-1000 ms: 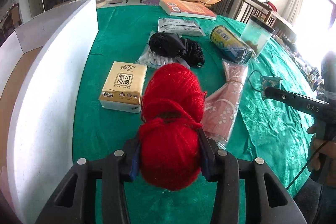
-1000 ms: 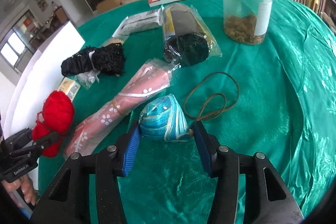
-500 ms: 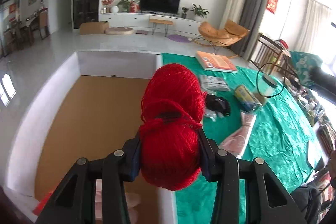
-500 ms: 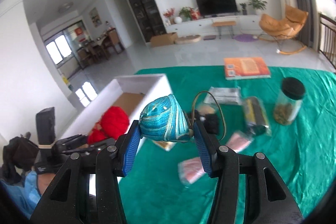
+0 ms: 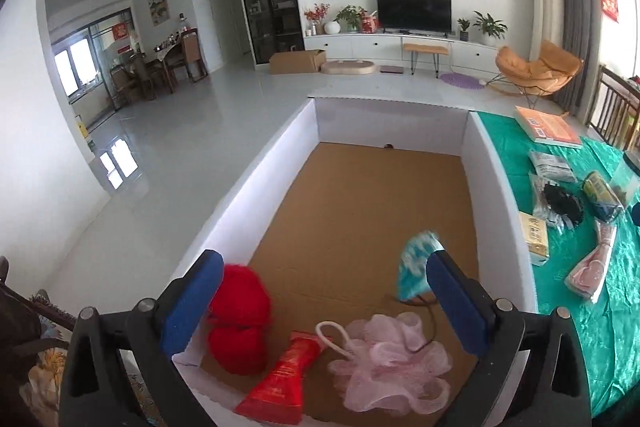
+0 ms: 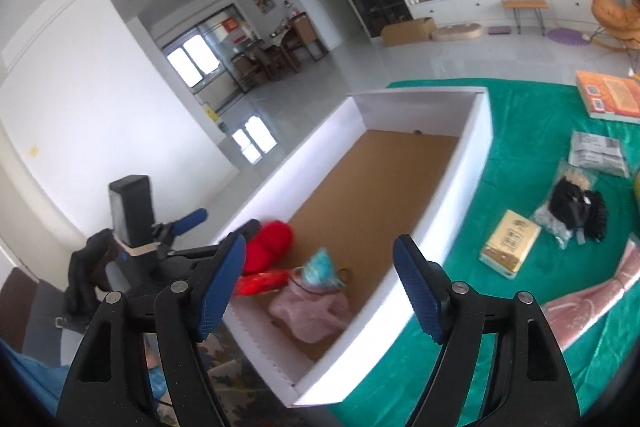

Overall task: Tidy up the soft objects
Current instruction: 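Withdraw both open tools from the box back over the table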

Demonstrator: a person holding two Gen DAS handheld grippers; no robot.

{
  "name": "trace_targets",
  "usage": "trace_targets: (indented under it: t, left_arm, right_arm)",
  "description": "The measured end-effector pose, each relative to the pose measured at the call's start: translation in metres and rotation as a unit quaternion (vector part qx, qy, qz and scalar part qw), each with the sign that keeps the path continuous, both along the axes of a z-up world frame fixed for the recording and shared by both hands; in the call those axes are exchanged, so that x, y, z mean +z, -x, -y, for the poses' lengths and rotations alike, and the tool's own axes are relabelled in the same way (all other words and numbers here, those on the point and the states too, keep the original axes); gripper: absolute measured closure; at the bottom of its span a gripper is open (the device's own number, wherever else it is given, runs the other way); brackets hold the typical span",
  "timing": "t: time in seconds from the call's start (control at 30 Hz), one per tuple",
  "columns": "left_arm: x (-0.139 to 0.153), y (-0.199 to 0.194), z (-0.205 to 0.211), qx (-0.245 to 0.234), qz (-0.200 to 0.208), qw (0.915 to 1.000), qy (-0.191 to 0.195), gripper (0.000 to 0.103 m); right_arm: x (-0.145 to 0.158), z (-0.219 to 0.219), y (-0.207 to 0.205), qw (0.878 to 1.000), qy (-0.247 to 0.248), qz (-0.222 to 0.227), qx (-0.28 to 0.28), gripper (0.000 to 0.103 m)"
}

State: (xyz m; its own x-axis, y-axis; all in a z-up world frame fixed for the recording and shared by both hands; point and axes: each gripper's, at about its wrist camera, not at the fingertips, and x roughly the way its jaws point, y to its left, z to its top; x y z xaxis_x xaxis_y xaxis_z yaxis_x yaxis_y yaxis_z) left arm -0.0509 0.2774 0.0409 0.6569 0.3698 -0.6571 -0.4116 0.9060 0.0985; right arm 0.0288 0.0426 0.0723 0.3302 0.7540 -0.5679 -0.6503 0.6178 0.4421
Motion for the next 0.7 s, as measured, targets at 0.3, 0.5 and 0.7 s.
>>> trace_targets:
  t: [0.3,0.5,0.7]
  left_arm:
    - [-0.012,-0.031,0.154,-0.231,-0.021,0.9664,0.11,0.002]
    - [-0.083,-0.069,0.227,-0.264,-0.097,0.9554,0.089,0.002]
    - [-0.135,-0.089,0.221,-0.235,-0.123,0.9616,0.071,0.002]
  right_arm:
    - [-0.112,0.158,-0.023,0.941,0.189,-0.004,-0.279,0.022]
    - [-0.14,0.2,-0.02,0.914,0.231,0.005,-0.334,0.022]
    - [-0.149,0.201,-0.026,0.911,0.237,-0.002,-0.338,0.022]
